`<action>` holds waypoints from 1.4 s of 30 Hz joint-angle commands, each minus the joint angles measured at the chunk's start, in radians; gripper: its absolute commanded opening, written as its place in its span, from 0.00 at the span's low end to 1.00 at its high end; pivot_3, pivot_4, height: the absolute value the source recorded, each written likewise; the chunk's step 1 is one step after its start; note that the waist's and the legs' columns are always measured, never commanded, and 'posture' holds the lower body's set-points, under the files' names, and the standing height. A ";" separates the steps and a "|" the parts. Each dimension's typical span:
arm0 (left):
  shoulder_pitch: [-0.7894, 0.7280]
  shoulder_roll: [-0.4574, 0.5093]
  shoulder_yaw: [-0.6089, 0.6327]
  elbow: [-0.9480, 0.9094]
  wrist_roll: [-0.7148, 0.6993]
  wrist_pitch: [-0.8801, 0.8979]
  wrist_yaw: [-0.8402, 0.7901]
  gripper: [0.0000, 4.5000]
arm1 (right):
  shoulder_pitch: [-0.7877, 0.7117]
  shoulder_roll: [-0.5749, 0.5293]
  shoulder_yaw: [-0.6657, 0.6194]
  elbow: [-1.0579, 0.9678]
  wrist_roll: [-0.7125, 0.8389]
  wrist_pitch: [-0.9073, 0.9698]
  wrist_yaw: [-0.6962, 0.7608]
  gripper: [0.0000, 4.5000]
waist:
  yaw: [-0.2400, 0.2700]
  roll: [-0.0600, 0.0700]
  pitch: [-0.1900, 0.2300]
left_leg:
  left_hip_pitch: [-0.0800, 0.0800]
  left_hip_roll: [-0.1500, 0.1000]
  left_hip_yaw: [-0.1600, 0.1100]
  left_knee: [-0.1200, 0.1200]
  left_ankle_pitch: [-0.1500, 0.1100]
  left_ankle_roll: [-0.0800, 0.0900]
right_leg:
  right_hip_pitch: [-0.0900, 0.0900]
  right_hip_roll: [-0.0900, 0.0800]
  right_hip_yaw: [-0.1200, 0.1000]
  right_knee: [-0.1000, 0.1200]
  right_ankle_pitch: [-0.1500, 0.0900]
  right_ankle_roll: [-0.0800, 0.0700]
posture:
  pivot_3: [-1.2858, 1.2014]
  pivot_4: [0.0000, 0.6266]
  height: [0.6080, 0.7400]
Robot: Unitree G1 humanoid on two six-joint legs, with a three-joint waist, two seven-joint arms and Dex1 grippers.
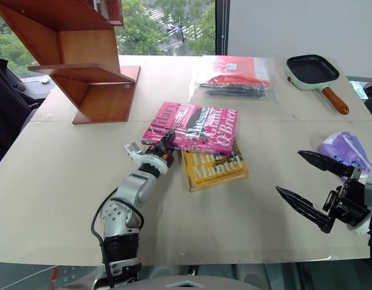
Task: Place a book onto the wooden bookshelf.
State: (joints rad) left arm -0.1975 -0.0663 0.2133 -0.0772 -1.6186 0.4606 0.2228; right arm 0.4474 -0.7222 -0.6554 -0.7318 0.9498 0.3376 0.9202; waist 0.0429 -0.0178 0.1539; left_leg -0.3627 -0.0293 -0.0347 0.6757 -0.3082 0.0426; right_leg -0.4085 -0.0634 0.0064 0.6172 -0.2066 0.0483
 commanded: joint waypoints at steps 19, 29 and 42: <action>-0.502 0.659 -0.075 -0.409 0.468 0.150 -0.328 0.02 | -0.565 -0.021 0.228 0.276 0.100 0.088 -0.003 1.00 | -0.008 -0.013 0.013 | 0.001 0.000 -0.001 -0.002 0.006 -0.009 | -0.001 0.005 0.000 0.001 0.002 -0.003 | 0.52 0.24 1.00; -0.603 1.206 -0.231 -0.402 1.300 -0.149 -0.711 0.02 | -0.684 0.049 0.310 0.424 0.019 0.040 0.096 1.00 | -0.032 -0.007 0.018 | -0.010 0.002 -0.001 -0.008 0.006 -0.010 | -0.010 0.007 0.001 -0.009 0.003 0.004 | 0.52 0.24 1.00; -0.280 1.424 0.018 -0.297 1.795 -0.379 -0.870 0.02 | -0.766 0.077 0.348 0.577 -0.048 0.002 0.232 1.00 | -0.036 -0.003 0.020 | -0.016 0.003 -0.002 -0.006 0.006 -0.010 | -0.015 0.006 -0.002 -0.006 0.004 0.005 | 0.52 0.24 1.00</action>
State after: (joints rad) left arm -0.4846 1.3375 0.1315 -0.3809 0.1238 0.0879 -0.6446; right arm -0.2992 -0.6432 -0.2904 -0.1573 0.9053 0.3632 1.1294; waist 0.0070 -0.0211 0.1739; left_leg -0.3789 -0.0256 -0.0358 0.6701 -0.3027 0.0327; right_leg -0.4238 -0.0576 0.0043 0.6111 -0.2023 0.0537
